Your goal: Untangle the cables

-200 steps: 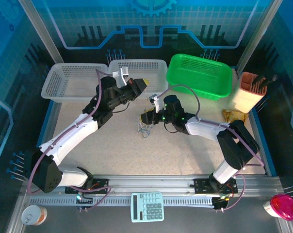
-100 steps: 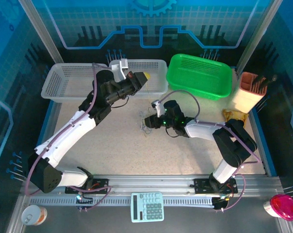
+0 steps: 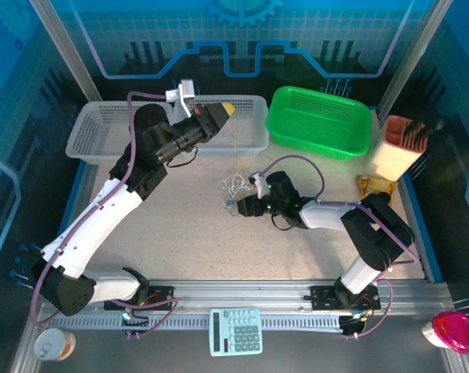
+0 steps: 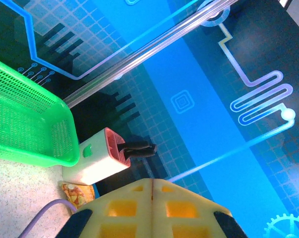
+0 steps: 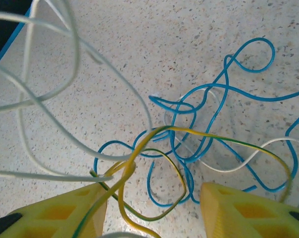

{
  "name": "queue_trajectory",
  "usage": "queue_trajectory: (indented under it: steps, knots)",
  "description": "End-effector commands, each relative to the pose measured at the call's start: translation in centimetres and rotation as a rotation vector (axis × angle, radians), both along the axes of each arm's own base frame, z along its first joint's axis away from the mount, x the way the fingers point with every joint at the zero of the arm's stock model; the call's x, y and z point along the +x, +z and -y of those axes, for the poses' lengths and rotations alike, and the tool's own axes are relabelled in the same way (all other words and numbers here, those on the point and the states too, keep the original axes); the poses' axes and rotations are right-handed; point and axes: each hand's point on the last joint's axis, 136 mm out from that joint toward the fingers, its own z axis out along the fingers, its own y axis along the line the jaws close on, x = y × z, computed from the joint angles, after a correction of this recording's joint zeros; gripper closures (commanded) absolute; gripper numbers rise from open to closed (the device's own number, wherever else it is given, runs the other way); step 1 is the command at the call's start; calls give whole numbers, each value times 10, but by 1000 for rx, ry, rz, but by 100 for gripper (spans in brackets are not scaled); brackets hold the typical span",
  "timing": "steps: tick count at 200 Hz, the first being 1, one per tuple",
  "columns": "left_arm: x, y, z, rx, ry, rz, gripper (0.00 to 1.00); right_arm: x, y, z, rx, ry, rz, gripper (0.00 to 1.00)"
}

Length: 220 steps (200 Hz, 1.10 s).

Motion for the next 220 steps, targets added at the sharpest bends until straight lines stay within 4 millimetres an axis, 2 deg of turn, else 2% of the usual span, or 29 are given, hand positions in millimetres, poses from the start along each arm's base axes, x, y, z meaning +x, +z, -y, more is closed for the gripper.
queue_trajectory:
  steps: [1, 54, 105, 151, 178, 220]
  knots:
    - [-9, 4, -2, 18, -1, 34, 100, -6, 23, 1, 25, 11, 47, 44]
    - [-1, -38, 3, 72, -3, -34, 100, -19, 66, 15, 17, 26, 132, 37]
    - [0, -36, 6, 60, -19, -35, 100, -19, 101, 19, 38, 22, 205, 35]
    - [-1, -37, 6, 57, -20, -40, 100, -19, 123, -5, 124, 91, 214, 35]
    - [0, -41, 7, 53, -25, -51, 100, -17, 127, -20, 139, 119, 218, 34]
    - [0, -37, 11, 39, -34, -47, 100, 4, 108, -34, 140, 92, 201, 38]
